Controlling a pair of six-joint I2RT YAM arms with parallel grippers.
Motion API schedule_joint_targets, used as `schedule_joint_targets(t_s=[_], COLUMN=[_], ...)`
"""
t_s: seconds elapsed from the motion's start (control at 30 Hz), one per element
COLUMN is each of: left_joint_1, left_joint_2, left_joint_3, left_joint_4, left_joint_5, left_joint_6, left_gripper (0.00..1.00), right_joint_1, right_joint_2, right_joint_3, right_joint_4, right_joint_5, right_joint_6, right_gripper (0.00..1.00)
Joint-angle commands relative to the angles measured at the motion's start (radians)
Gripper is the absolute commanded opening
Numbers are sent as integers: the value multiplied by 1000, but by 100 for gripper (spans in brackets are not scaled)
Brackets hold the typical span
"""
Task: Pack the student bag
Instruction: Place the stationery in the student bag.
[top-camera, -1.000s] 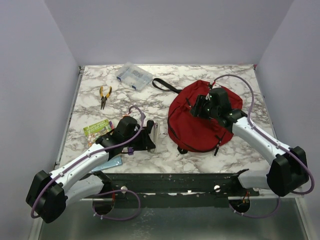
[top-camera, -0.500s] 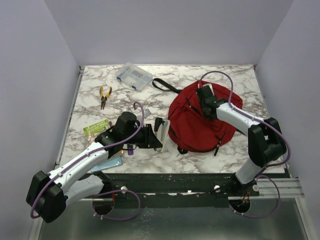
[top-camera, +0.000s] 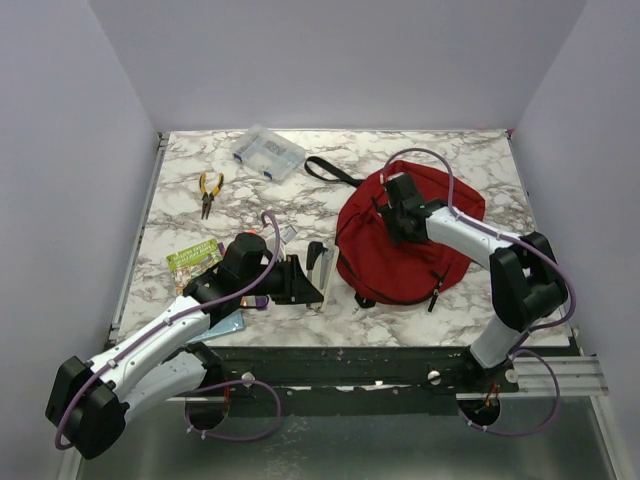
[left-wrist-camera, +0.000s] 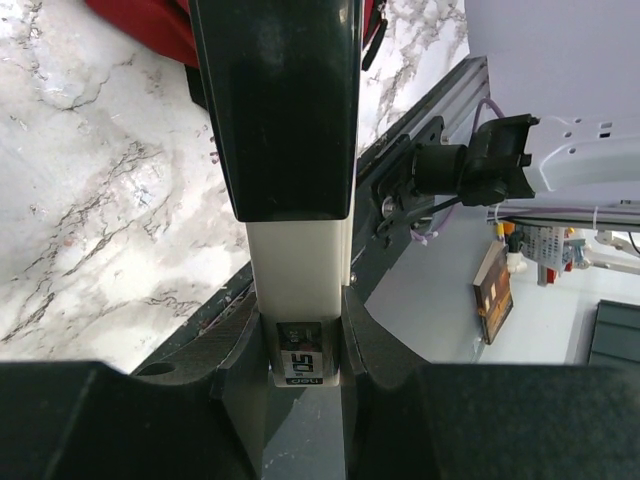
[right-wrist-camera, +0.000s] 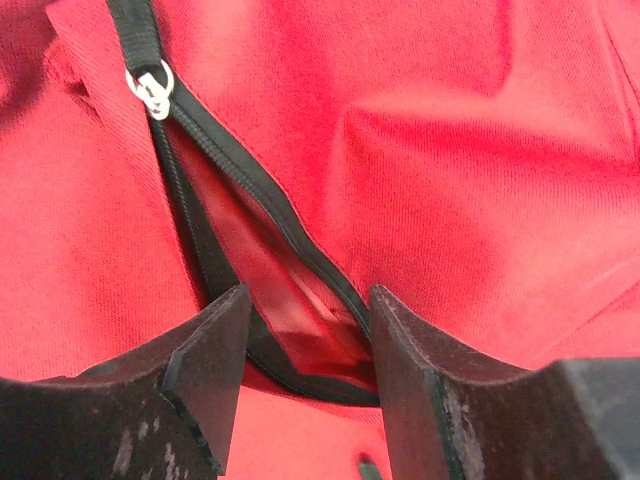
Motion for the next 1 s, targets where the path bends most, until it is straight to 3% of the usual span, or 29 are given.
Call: schedule_joint_targets(t_s=[0.0, 0.17, 0.33, 0.4, 0.5, 0.63, 0.97], left_joint_1=[-7, -8, -8, -7, -11, -12, -48], left_joint_2=[-15, -10, 7, 8, 13, 57, 349], left_joint_3=[15, 30, 42, 42, 38, 50, 186], left_joint_4=[79, 81, 83, 84, 103, 137, 320], left_joint_5=[45, 44, 47, 45, 43, 46, 119], left_joint_6=[-15, -26, -35, -46, -62, -87, -181], left_gripper=[0, 0, 0, 0, 0, 0, 0], right_joint_1=[10, 11, 11, 13, 23, 48, 67], right_joint_2=[36, 91, 134, 142, 139, 117, 62], right_joint_3=[-26, -26, -25, -24, -9, 63, 315], right_joint_4=[126, 259, 367, 385, 373, 240, -203], right_joint_5=[22, 115, 179, 215, 278, 285, 220], right_joint_6=[-6, -87, -133, -147, -143, -108, 26], right_gripper=[57, 59, 55, 48, 28, 2, 1])
